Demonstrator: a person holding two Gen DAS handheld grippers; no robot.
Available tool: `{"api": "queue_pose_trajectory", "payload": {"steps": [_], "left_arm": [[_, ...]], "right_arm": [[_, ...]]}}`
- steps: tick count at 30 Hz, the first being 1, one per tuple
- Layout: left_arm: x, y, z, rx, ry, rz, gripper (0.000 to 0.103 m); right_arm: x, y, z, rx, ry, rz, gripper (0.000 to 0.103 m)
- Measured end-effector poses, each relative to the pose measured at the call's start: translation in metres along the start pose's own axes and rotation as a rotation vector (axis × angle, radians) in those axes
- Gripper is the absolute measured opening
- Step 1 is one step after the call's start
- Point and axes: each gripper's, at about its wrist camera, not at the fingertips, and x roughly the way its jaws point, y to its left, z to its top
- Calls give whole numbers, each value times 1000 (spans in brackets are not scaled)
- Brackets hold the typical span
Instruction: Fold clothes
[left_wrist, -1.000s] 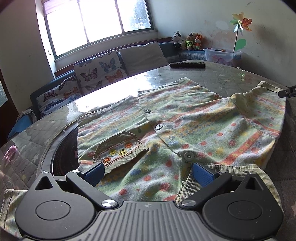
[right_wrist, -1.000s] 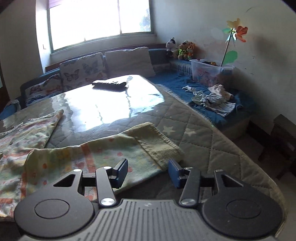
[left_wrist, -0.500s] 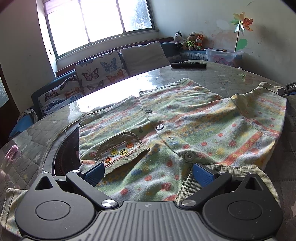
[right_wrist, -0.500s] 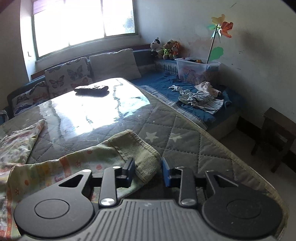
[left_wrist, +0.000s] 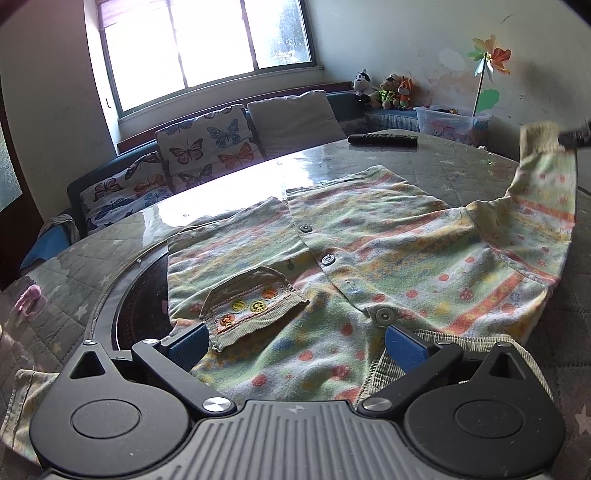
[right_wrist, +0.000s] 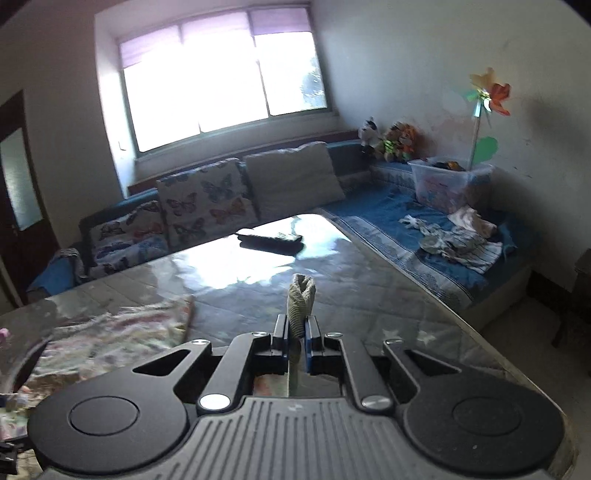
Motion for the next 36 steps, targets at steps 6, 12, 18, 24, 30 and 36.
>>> {"api": "queue_pose_trajectory", "payload": {"steps": [6, 12, 18, 24, 30, 36], "left_arm": [[-7, 5, -4, -21, -14, 1, 103], [-15, 14, -7, -47, -34, 4, 103], [-18, 21, -13, -69, -35, 11, 103], [-15, 26, -18, -76, -17, 24, 103], [-13, 29, -17, -80, -9, 35, 103], [-21, 36, -15, -77, -21, 35, 103]], "right_arm": [[-19, 75, 19, -111, -41, 224, 7], [-16, 146, 18, -214, -17, 399, 7], [3, 197, -5, -277, 67, 494, 7], [10, 228, -36, -309, 161, 556, 10], [10, 217, -50, -325, 199, 571, 20], [12, 178, -62, -326, 250, 472, 20]]}}
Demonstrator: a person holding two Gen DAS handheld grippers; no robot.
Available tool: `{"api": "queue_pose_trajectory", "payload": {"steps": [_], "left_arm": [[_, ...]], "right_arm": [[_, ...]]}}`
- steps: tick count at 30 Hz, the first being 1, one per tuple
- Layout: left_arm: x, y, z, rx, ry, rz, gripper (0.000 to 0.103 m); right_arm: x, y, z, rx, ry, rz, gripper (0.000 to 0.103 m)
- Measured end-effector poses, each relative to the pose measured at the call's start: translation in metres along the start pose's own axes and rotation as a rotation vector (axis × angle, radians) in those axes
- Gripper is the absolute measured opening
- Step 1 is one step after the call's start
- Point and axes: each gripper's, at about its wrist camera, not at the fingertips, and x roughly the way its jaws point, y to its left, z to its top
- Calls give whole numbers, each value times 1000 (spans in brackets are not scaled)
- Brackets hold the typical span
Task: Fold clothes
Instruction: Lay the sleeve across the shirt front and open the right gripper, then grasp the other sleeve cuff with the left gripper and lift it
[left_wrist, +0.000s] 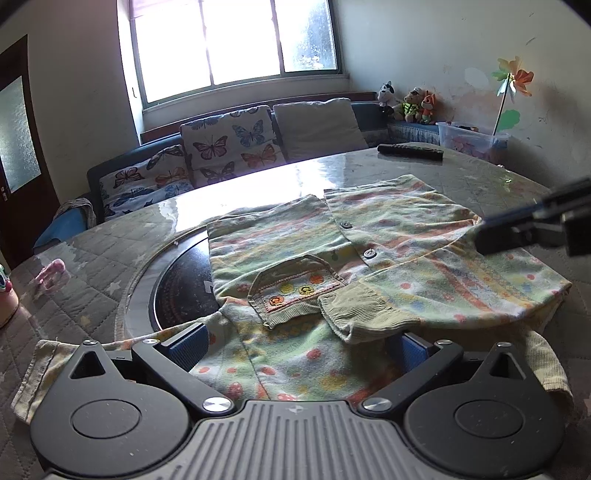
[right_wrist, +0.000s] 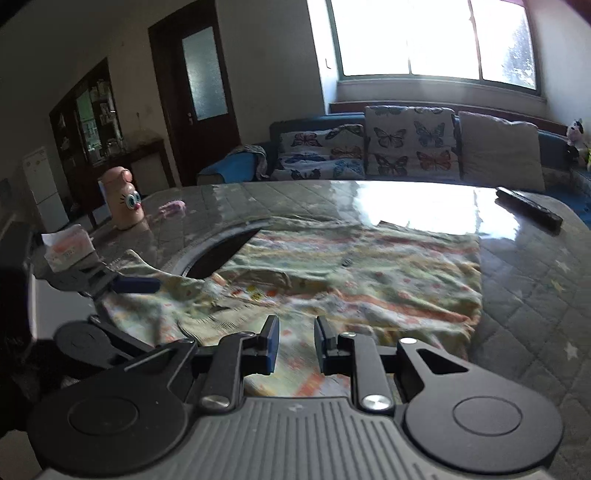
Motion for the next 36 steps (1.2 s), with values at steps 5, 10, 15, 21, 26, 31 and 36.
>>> {"api": "queue_pose_trajectory", "payload": {"steps": [5, 10, 15, 21, 26, 31, 36], "left_arm": [[-8, 7, 2, 4, -7, 28, 103], [-11, 13, 12, -21, -26, 55, 103], [-11, 9, 24, -30, -49, 53, 103], [-6, 11, 25, -37, -39, 66, 103], [-6, 20, 24, -53, -32, 87, 103], [-2, 15, 22, -55, -18, 52, 103], [17, -3, 13, -23, 40, 24, 103]], "right_arm": [[-3, -41, -29, 67, 65, -117, 20], [-9, -60, -38, 85, 92, -157, 20], [-4, -62, -15, 62, 33, -157, 20], [28, -75, 1, 59, 33, -164, 20], [48, -89, -4, 83, 64, -177, 19], [40, -80, -2, 62, 53, -181, 21], [36, -59, -1, 38, 47, -129, 30]]}}
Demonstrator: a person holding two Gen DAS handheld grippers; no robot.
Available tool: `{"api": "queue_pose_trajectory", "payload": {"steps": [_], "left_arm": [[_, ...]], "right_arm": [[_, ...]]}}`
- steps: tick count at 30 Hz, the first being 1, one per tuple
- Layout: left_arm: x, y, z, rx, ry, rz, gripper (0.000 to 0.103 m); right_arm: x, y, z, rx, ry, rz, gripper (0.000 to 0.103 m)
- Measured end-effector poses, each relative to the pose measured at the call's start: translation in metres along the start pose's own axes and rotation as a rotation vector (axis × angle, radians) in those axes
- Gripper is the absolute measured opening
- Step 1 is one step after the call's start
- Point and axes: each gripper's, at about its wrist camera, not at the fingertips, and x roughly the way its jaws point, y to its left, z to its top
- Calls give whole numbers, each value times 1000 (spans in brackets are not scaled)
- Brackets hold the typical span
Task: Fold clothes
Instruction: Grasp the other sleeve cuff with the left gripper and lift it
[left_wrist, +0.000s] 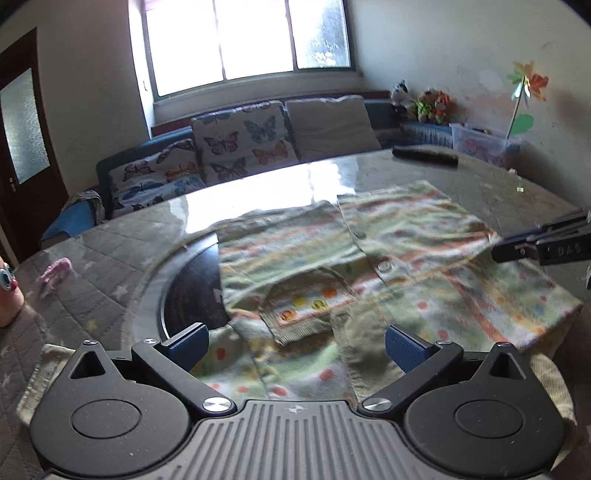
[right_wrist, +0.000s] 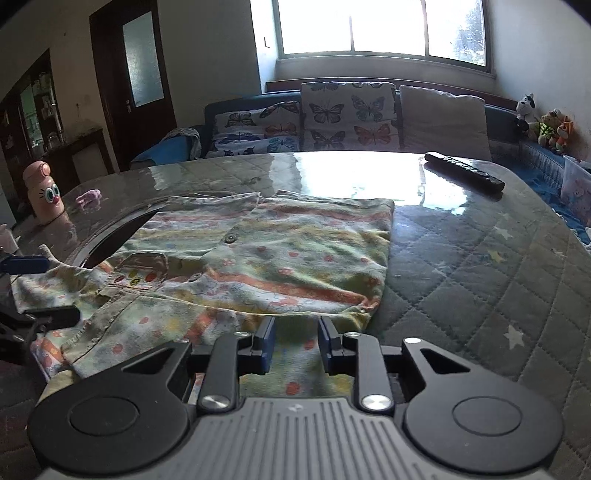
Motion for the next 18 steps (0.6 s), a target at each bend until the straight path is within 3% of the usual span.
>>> {"api": "queue_pose_trajectory", "payload": {"steps": [4, 14, 16, 18], "left_arm": [[12, -7, -7, 29, 28, 35, 103], [4, 6, -15, -3, 30, 76, 103], [-1, 15, -18, -27, 27, 94, 103], [-5, 25, -21, -56, 28, 128, 103]], "right_arm": [[1, 23, -1, -54, 1, 48, 39], [4, 69, -11, -167, 12, 99, 40], [2, 72, -11, -170, 4, 111, 50], [4, 78, -14, -193, 14, 121, 52]]}}
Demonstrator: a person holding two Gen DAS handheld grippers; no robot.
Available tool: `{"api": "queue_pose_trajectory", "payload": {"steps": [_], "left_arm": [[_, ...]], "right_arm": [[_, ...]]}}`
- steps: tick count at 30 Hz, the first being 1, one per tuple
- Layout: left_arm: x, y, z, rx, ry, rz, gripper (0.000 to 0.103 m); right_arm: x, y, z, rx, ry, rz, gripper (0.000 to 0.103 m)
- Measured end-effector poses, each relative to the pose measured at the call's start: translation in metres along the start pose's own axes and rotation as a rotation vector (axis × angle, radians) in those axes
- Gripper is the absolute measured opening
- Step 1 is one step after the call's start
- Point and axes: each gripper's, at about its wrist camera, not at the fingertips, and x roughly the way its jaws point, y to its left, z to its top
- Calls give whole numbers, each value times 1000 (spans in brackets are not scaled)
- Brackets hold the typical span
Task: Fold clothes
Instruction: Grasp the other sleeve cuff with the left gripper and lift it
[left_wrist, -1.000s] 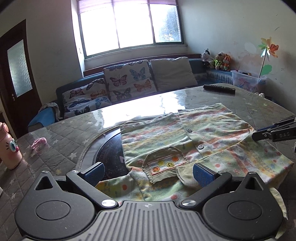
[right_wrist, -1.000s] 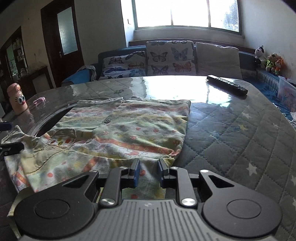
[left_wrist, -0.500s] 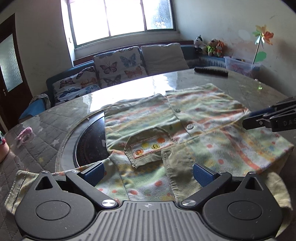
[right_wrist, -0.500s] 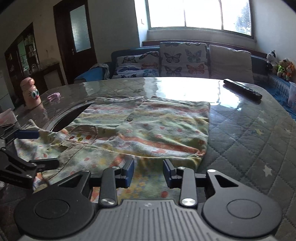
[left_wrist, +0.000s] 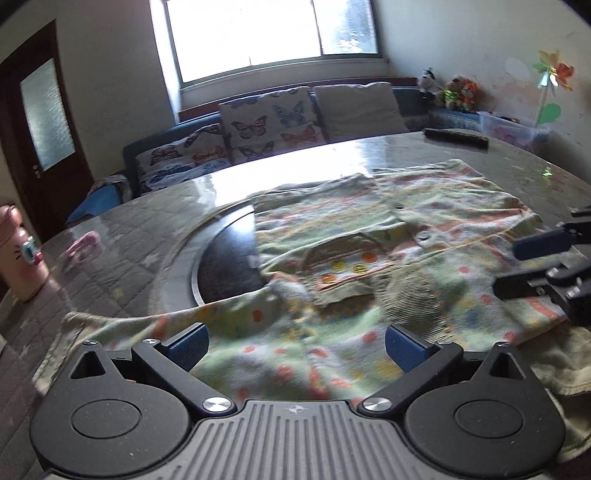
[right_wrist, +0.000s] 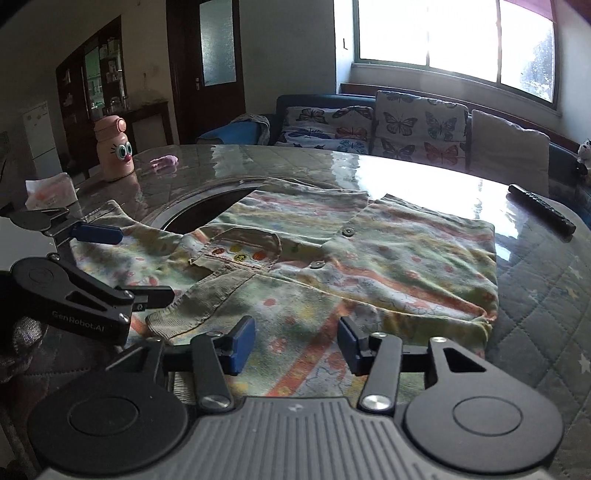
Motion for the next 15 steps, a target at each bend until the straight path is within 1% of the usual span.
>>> {"api": "queue_pose_trajectory", "payload": {"steps": [3, 6, 12, 15], "left_arm": [[-5, 21, -5, -54, 7, 60, 103], [-8, 47, -11, -115, 12, 137, 103], [-13, 104, -22, -279, 17, 289, 103], [-13, 130, -27, -370, 28, 363, 100]], "right_arm": [[5, 8, -4, -37, 17, 8, 52], [3, 11, -5, -47, 13, 7, 54], [1, 11, -4, -43, 15, 4, 55], [1, 11, -4, -39, 15, 3, 55]]}}
